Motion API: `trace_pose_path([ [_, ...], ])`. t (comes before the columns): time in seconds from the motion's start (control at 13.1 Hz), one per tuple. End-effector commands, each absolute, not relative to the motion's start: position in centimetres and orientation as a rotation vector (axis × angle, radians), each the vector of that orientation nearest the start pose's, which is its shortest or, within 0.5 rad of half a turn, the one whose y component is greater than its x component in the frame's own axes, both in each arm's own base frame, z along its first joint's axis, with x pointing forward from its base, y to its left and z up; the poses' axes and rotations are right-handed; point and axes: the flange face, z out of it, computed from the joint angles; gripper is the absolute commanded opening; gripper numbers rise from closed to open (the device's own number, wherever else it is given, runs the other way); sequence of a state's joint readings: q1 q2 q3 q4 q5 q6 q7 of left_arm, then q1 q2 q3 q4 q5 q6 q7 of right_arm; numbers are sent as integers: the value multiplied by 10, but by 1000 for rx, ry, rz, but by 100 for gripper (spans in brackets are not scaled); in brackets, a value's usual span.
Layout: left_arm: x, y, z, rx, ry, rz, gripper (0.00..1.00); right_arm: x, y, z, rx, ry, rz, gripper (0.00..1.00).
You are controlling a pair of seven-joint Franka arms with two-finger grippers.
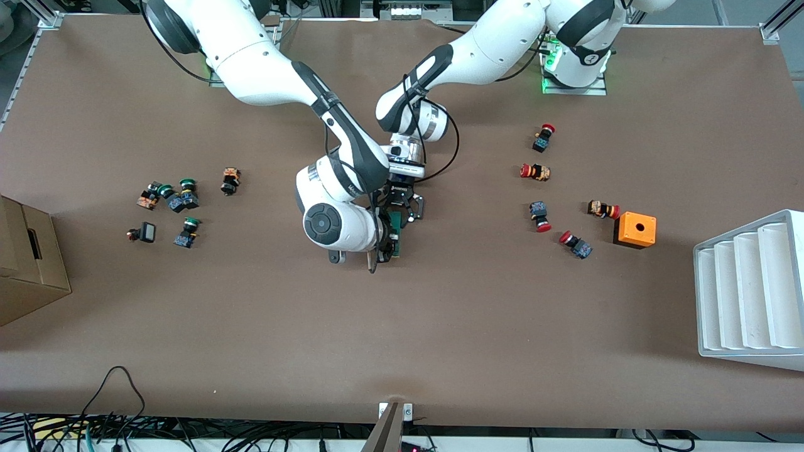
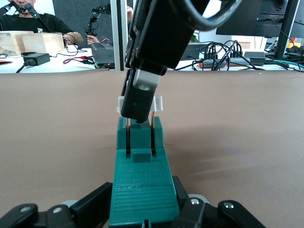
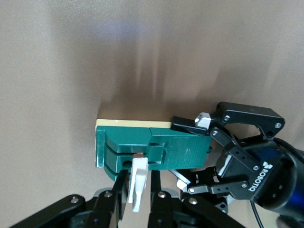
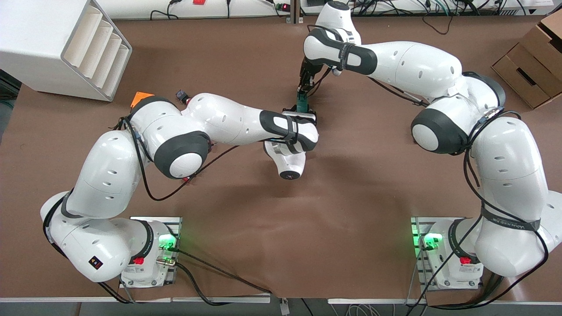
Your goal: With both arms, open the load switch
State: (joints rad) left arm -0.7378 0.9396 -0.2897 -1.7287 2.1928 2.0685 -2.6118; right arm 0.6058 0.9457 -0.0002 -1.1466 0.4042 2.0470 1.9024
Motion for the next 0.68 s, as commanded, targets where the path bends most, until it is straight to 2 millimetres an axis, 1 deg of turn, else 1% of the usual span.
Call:
trace_pose_path([
  [0.0, 379, -532, 49, -2672, 186, -1862, 36, 606, 451, 237, -2253, 2056, 538, 24],
  [0.3, 381, -529, 47, -2665, 188, -1860, 36, 606, 452, 251, -2251, 2041, 531, 24],
  [0.46, 381, -529, 47, -2665, 188, -1860, 36, 605, 453, 252, -2261, 2035, 521, 25],
  [0.61, 381, -528, 46, -2665, 189, -1857, 36, 603, 453, 246, -2267, 2043, 526, 24],
])
